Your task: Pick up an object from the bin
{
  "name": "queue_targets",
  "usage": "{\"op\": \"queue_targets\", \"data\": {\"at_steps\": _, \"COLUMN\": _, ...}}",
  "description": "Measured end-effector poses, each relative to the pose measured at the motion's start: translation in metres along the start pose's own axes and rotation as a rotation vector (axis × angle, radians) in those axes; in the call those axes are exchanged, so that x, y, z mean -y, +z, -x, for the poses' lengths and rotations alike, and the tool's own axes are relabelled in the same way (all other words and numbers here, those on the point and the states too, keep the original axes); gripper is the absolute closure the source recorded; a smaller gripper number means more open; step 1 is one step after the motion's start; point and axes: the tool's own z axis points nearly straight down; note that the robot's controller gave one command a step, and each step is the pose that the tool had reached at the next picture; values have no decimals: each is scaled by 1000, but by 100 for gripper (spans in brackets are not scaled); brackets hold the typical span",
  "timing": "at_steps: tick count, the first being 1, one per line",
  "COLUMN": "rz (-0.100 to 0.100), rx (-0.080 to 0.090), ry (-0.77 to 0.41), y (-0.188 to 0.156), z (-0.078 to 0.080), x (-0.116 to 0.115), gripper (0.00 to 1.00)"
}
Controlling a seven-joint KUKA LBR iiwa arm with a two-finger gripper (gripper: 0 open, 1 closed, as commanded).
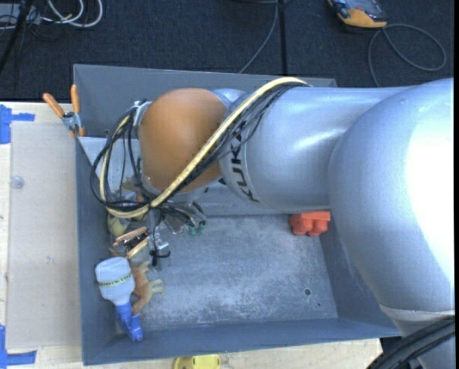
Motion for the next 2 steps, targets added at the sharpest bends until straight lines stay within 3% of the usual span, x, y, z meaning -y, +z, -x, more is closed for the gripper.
{"op": "queue_targets", "data": {"at_steps": 1, "rz": 1, "rx": -2, "ry": -345, "y": 38, "z": 14, "x": 2, "gripper": 0}}
{"op": "queue_targets", "data": {"at_steps": 2, "rz": -1, "rx": -7, "ry": -235, "y": 65, "z": 17, "x": 3, "gripper": 100}}
